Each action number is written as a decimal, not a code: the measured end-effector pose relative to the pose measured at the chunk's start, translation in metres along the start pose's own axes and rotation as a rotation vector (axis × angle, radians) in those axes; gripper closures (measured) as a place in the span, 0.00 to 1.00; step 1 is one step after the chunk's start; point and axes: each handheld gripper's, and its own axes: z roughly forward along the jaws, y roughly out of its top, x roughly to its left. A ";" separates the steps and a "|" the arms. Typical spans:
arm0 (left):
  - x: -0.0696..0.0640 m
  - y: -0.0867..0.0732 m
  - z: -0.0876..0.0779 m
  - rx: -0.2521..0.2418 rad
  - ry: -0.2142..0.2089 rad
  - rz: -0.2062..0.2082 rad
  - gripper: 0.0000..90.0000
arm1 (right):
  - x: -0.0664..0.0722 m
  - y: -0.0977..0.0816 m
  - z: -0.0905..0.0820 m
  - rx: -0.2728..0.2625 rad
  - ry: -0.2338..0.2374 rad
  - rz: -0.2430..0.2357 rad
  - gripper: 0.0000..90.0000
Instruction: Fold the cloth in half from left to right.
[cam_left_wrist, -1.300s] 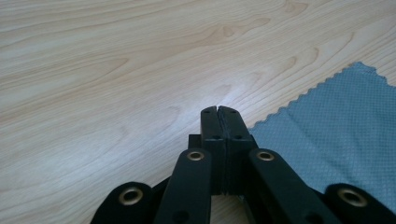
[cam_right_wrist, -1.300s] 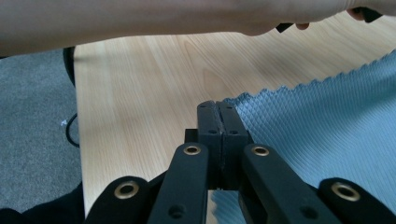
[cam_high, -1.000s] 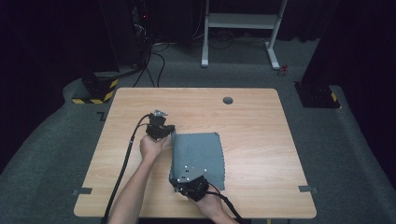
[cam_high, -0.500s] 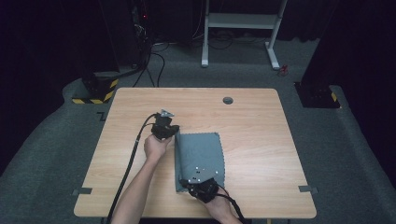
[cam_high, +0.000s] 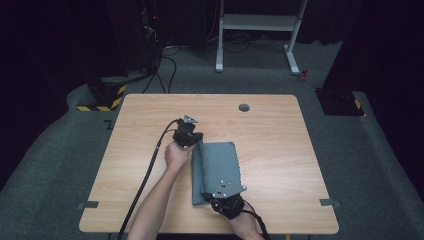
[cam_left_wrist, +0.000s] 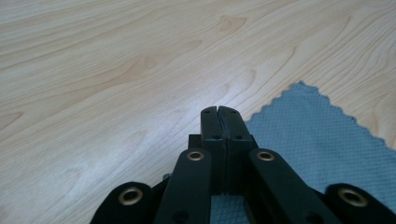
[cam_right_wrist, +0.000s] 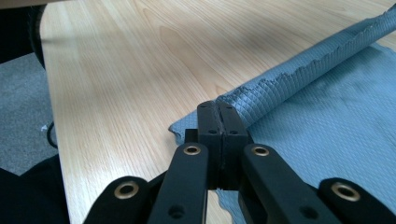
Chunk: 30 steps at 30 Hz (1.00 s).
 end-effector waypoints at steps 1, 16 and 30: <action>-0.001 0.001 0.001 0.001 0.003 0.008 1.00 | -0.001 -0.001 -0.001 0.002 -0.002 0.001 1.00; -0.018 0.007 0.020 -0.004 -0.008 0.033 1.00 | -0.012 -0.023 -0.023 0.016 -0.092 -0.005 1.00; -0.041 0.019 0.038 -0.010 -0.046 0.051 1.00 | -0.017 -0.037 -0.040 0.047 -0.143 -0.004 1.00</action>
